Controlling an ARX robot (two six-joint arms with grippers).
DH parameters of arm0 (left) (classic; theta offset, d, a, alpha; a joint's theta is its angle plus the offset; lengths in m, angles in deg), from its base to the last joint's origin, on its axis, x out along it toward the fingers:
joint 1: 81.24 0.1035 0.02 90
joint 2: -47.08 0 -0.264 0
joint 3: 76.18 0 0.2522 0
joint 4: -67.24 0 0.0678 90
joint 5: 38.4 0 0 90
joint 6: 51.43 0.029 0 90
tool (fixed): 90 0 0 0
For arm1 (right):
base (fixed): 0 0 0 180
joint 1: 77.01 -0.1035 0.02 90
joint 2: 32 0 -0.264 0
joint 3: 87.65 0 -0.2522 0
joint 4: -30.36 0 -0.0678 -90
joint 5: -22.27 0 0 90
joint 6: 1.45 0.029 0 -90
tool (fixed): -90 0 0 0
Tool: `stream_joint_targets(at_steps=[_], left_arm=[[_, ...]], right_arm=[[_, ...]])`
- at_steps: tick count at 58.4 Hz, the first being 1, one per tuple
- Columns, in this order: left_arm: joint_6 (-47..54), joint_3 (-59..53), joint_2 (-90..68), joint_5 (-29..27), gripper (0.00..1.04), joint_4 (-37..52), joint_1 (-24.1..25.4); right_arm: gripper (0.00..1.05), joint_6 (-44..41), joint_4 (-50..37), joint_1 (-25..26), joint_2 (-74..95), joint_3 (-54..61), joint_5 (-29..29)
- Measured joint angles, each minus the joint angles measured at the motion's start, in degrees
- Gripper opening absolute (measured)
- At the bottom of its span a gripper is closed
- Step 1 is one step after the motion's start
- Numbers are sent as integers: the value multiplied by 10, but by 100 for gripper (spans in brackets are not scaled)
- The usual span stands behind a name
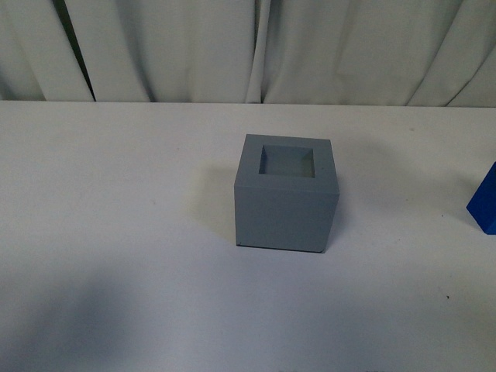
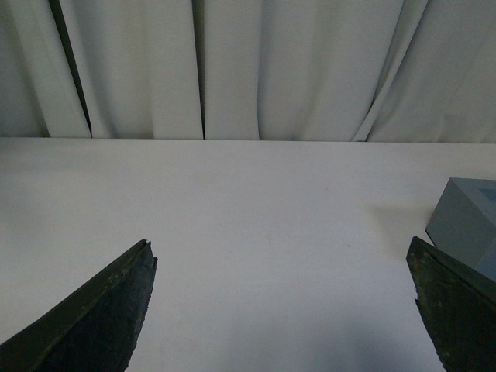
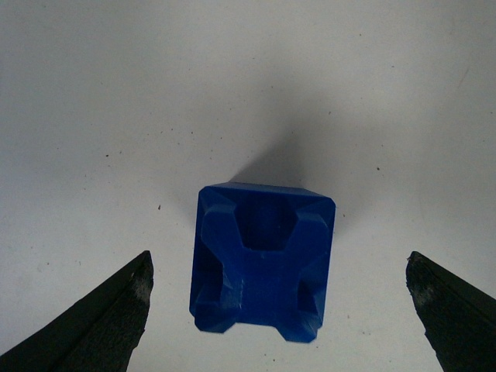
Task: Insert blue part into gray base
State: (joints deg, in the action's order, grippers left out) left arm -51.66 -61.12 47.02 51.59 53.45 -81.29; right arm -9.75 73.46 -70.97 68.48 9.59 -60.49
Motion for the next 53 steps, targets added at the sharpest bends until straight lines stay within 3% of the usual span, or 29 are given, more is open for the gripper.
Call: stream_joint_targets(at_steps=[43,46,53], left_arm=[[0,0,0,0,98,0,0],[0,0,0,0,98,0,0],[0,0,0,0,98,0,0]], right_arm=[[94,13,-8,-31,56,-32,-17],[91,14,-9,-32,59,-32,-17],[70,14,-10,-35,60,-32,-19]])
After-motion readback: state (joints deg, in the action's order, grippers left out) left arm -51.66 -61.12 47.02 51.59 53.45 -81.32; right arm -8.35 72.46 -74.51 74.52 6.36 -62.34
